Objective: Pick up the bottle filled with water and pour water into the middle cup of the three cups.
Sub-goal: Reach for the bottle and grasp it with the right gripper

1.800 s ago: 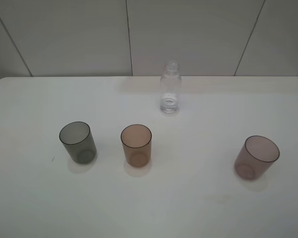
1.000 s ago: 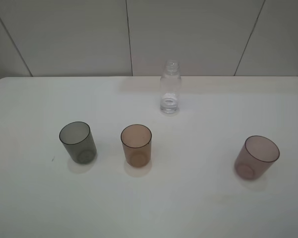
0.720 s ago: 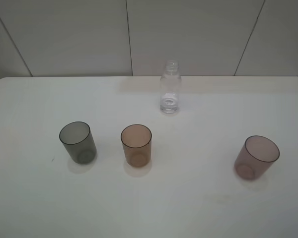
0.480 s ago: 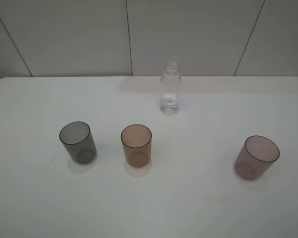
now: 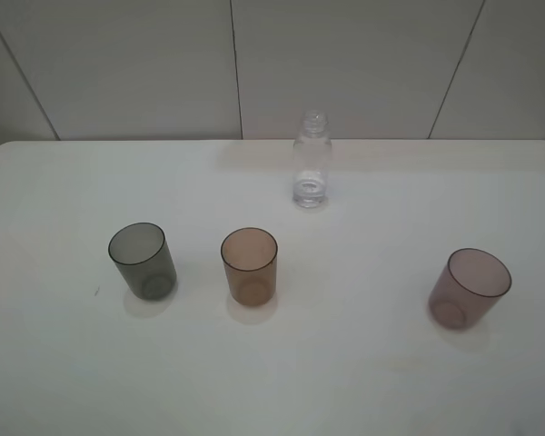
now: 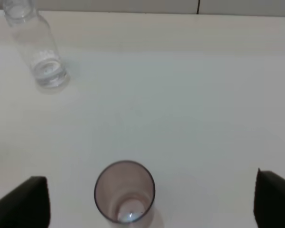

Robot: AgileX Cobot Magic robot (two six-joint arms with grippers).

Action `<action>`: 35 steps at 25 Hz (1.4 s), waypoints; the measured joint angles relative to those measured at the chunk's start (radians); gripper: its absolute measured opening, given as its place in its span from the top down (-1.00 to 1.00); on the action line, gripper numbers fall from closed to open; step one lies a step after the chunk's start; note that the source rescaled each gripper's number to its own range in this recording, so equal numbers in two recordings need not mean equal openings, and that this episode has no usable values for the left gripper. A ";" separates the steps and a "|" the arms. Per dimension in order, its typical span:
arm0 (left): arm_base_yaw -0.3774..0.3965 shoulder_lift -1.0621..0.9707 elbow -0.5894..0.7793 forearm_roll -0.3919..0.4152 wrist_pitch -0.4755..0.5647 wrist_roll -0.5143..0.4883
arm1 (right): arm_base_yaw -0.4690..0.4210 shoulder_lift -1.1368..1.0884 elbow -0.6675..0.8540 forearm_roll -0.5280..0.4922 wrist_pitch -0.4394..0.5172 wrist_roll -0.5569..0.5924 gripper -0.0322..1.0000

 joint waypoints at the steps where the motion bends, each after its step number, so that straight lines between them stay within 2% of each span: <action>1: 0.000 0.000 0.000 0.000 0.000 0.000 | 0.000 0.053 -0.031 -0.001 -0.017 0.000 -0.71; 5: 0.000 0.000 0.000 0.000 0.000 0.000 | 0.000 0.241 -0.107 -0.001 -0.128 0.000 -0.71; 11: 0.000 0.000 0.000 0.000 0.000 0.000 | 0.002 0.457 -0.131 -0.001 -0.341 0.000 -0.71; 13: 0.000 0.000 0.000 0.000 0.000 0.000 | 0.034 0.518 -0.131 -0.007 -0.389 0.000 -0.71; 19: 0.000 0.000 0.000 0.000 0.000 0.000 | 0.150 0.705 -0.131 0.009 -0.503 0.000 -0.71; 24: 0.000 0.000 0.000 0.000 0.000 0.000 | 0.185 0.831 -0.131 0.078 -0.587 -0.002 -0.71; 31: 0.000 0.000 0.000 0.000 0.000 0.000 | 0.258 0.954 -0.131 0.081 -0.734 -0.142 -0.71; 35: 0.000 0.000 0.000 0.000 0.000 0.000 | 0.305 1.021 -0.128 0.082 -0.801 -0.160 -0.71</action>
